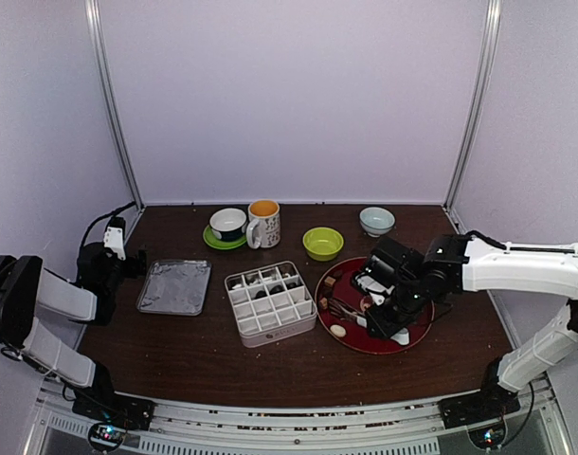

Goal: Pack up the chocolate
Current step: Pick up the fake chocolate from the plate, then place the fake chocolate in the empty pocket of the box.

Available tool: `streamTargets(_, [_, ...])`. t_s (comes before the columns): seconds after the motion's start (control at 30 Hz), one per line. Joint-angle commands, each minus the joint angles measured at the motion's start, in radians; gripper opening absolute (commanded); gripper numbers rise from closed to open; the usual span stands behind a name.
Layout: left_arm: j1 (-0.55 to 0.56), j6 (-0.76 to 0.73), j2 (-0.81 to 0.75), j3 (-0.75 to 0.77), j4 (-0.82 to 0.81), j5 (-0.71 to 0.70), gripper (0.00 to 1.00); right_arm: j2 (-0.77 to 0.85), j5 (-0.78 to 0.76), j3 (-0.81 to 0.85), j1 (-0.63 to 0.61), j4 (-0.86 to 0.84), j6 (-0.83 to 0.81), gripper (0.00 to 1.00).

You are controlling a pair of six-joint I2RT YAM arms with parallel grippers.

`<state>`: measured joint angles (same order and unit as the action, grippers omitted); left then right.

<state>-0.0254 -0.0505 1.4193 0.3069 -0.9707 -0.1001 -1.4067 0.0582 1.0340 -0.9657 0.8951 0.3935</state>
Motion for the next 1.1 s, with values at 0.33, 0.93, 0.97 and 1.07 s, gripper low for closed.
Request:
streamTargets(0.33, [-0.007, 0.009, 0.006, 0.025, -0.040, 0.008, 0.98, 0.083, 0.030, 0.125, -0.065, -0.129, -0.107, 0.20])
streamTargets(0.93, [-0.007, 0.009, 0.006, 0.024, -0.040, 0.008, 0.98, -0.149, -0.005, 0.195, -0.092, -0.224, -0.153, 0.23])
streamTargets(0.97, [-0.007, 0.009, 0.006, 0.024, -0.040, 0.009, 0.98, -0.151, -0.007, 0.195, -0.091, -0.227, -0.155, 0.23])
streamTargets(1.07, [-0.008, 0.009, 0.006, 0.024, -0.040, 0.008, 0.98, -0.163, -0.018, 0.205, -0.093, -0.229, -0.156, 0.26])
